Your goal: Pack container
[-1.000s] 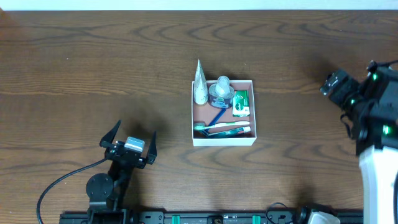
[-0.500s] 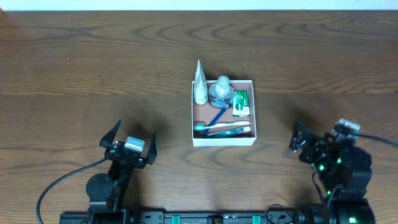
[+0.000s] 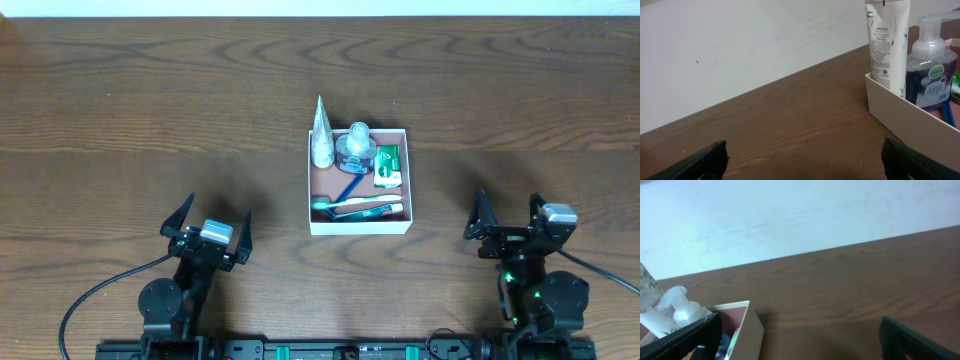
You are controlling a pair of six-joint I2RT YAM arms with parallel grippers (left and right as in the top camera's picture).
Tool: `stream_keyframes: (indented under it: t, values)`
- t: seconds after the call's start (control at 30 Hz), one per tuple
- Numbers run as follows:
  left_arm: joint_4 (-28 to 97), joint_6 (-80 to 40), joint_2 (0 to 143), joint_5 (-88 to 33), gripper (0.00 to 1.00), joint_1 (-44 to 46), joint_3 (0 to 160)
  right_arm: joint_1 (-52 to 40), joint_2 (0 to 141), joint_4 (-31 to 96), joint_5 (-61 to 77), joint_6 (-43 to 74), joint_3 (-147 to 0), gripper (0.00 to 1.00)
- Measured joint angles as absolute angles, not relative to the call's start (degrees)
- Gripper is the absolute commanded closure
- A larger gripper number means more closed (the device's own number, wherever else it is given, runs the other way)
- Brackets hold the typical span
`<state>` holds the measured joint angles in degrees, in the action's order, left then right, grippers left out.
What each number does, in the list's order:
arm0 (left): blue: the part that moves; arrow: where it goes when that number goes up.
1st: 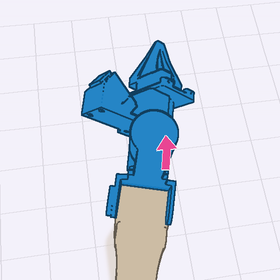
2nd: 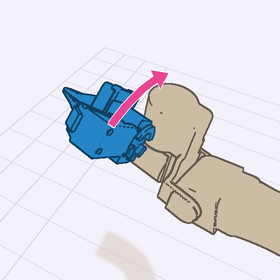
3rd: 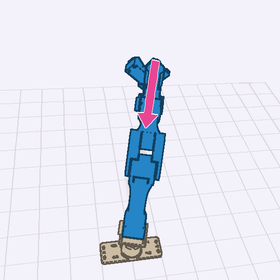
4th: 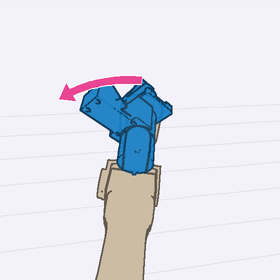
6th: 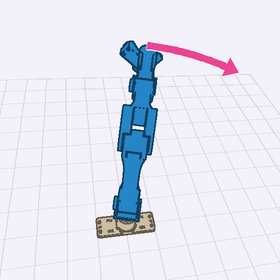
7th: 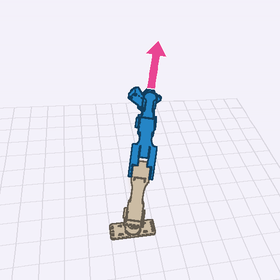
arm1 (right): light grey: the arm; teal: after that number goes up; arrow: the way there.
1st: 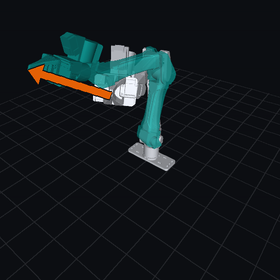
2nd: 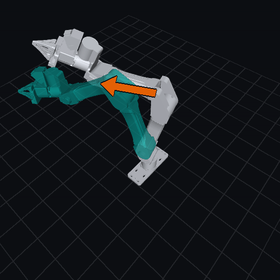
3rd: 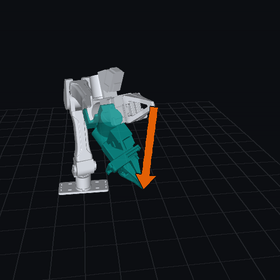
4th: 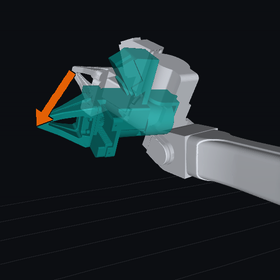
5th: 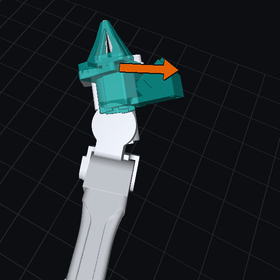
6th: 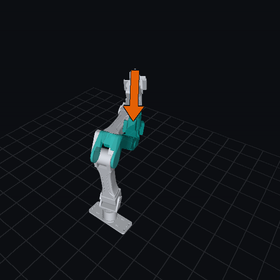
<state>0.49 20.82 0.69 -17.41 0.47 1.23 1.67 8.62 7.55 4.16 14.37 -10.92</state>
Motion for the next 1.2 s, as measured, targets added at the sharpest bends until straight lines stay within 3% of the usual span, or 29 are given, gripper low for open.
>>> stream_keyframes:
  t: [0.27,0.67,1.2]
  values:
    - [0.47,20.82,0.69,-17.41,0.02,0.47,1.23,1.67,4.82,-4.03,6.87,11.57,-3.22,0.01]
    - [0.47,20.82,0.71,-17.41,0.02,0.47,1.23,1.67,2.76,3.55,6.52,6.61,-0.45,0.01]
    - [0.47,20.82,0.71,-17.41,0.02,0.47,1.23,1.87,0.84,3.62,5.32,3.81,-0.45,0.01]
